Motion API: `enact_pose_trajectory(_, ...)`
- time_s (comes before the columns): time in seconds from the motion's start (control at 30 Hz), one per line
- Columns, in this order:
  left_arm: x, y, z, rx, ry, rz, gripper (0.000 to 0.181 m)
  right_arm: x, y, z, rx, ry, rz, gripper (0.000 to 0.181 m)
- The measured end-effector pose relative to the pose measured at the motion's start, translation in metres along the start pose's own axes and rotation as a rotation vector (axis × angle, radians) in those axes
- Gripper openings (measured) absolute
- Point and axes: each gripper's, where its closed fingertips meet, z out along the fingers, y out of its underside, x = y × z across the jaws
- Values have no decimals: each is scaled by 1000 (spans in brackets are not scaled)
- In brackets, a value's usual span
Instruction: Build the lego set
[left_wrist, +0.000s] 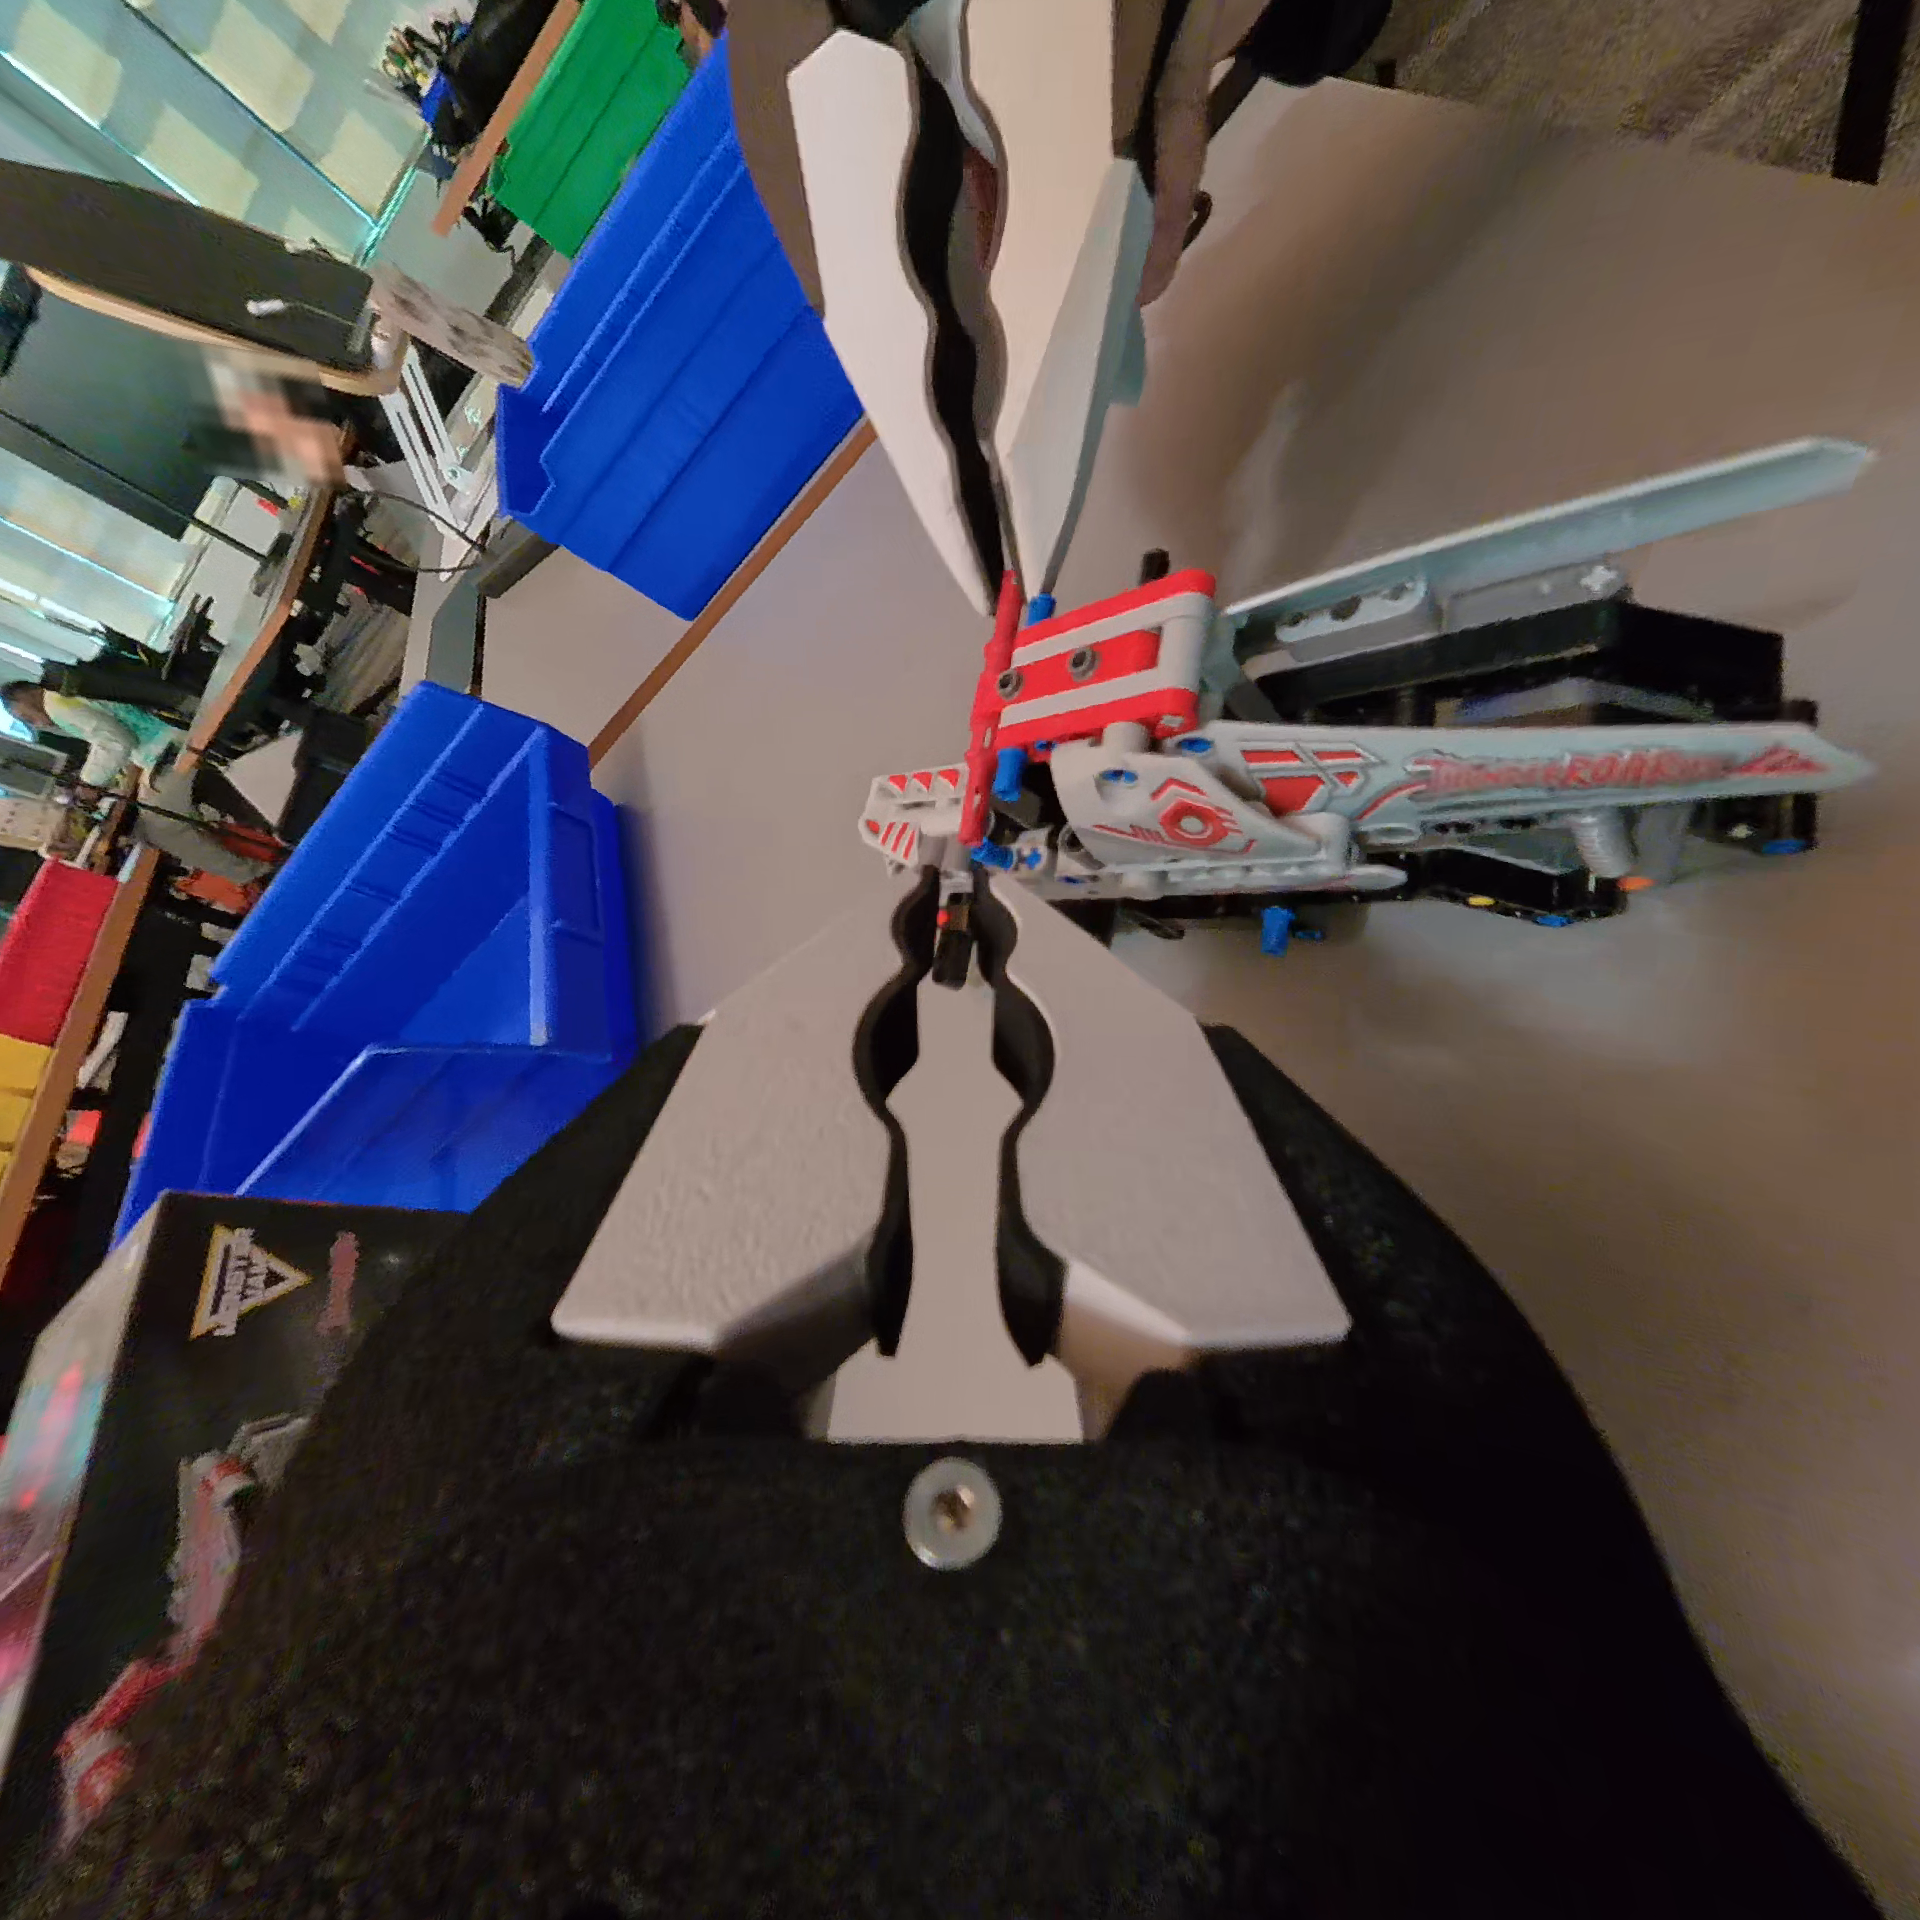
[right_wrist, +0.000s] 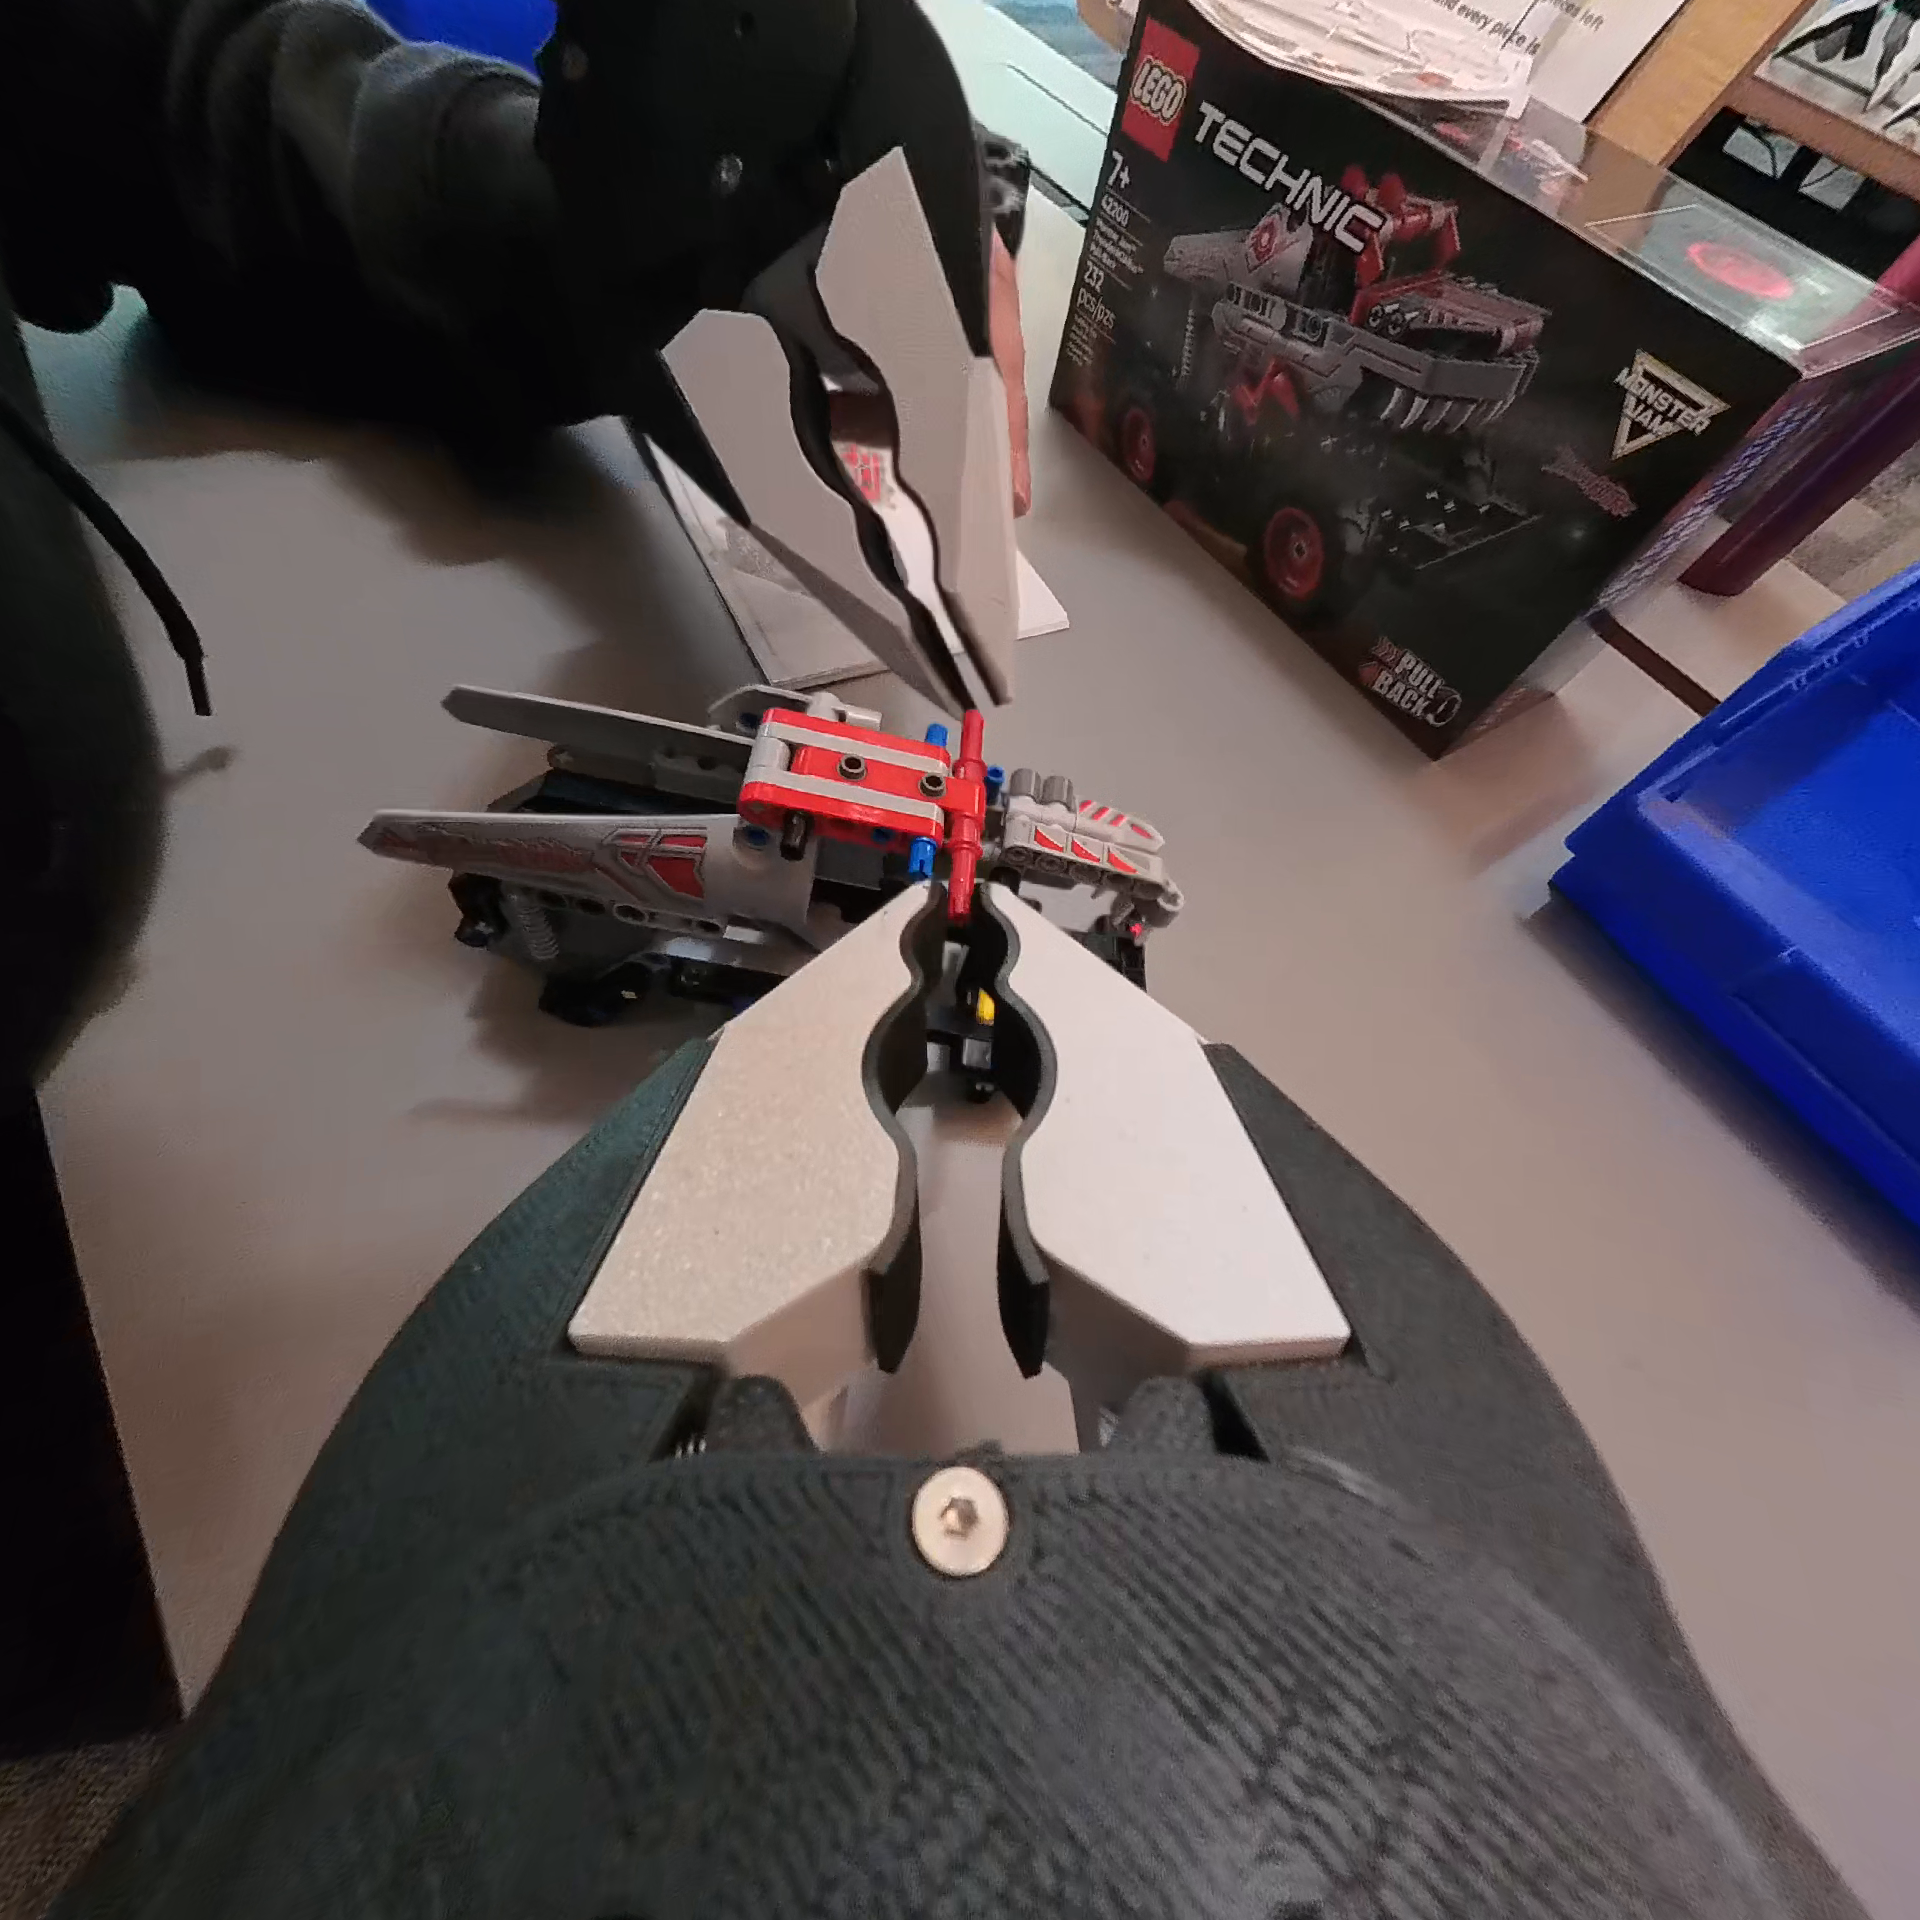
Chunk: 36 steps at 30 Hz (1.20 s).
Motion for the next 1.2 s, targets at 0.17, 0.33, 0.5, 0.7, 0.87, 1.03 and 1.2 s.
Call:
enact_pose_trajectory(0.17, -1, 5, 3, -14, -6, -45, 5, -2, 0, -1, 45, -7, 82, 3)
enact_pose_trajectory(0.33, -8, 4, -1, -25, -33, -103, 6, -1, 2, -12, 45, 12, 127, 3)
enact_pose_trajectory(0.5, -26, 6, -14, -56, -81, -156, 5, 0, -6, -31, 62, 120, 70, 16)
enact_pose_trajectory(0.7, -37, -3, -51, -88, -133, -254, 5, -22, -6, -15, -166, 188, -420, 53)
enact_pose_trajectory(0.87, -15, 6, -102, -115, -136, -397, 8, -23, -9, -5, -389, -8, -809, 64)
enact_pose_trajectory(1.03, 41, 33, -156, -167, -119, -555, 8, -26, 0, 10, -529, -280, -929, 69)
enact_pose_trajectory(1.2, 95, 58, -200, -221, -131, -686, 9, -32, -2, 24, -539, -430, -895, 52)
